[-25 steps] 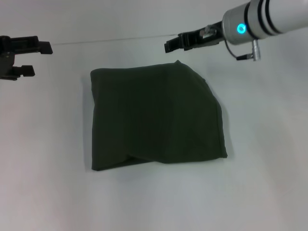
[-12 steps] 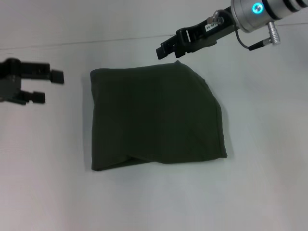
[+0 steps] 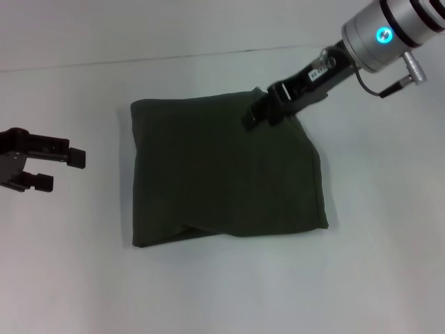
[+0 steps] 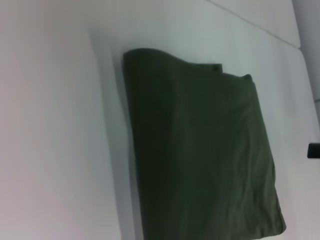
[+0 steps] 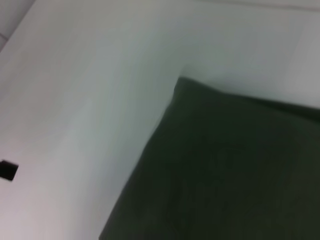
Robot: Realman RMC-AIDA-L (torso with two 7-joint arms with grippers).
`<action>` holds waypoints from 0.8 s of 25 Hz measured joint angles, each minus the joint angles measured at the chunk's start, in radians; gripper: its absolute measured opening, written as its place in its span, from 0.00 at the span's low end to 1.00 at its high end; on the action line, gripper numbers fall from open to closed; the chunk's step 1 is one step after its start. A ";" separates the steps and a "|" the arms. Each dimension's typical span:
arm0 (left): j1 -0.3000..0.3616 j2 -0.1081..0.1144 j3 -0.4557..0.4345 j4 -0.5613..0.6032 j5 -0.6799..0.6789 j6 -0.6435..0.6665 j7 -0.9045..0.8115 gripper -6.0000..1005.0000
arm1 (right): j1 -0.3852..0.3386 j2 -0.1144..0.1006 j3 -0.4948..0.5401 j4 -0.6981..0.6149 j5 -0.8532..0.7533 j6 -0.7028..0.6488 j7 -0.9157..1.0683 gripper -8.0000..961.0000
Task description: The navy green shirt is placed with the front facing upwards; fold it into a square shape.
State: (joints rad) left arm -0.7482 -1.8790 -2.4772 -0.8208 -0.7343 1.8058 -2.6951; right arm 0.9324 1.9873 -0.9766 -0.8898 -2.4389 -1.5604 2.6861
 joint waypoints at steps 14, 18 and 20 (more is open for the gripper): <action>0.012 -0.013 0.020 0.071 0.014 -0.033 0.000 0.94 | -0.036 -0.006 0.004 0.026 -0.034 -0.203 0.013 0.55; 0.017 -0.029 0.038 0.111 0.015 -0.069 0.005 0.95 | -0.049 -0.006 0.001 0.028 -0.068 -0.237 0.019 0.54; 0.022 -0.041 0.045 0.118 0.015 -0.083 0.007 0.95 | -0.055 -0.002 0.001 0.029 -0.087 -0.240 0.018 0.54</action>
State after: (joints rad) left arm -0.7263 -1.9199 -2.4323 -0.7032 -0.7194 1.7230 -2.6877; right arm 0.8776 1.9857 -0.9758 -0.8606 -2.5259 -1.8004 2.7036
